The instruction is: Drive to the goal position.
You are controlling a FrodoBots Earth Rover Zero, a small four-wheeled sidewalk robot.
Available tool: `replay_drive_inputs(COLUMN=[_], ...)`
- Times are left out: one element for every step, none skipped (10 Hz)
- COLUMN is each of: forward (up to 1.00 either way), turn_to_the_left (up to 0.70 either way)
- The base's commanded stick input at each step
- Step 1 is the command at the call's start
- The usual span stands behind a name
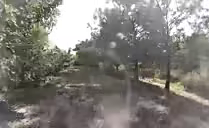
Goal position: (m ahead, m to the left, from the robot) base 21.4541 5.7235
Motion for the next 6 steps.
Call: replay_drive_inputs(forward=[0.85,0.85,0.85,0.85,0.85,0.85], turn_to_the_left=[0.00,0.00,0.00,0.00,0.00,0.00])
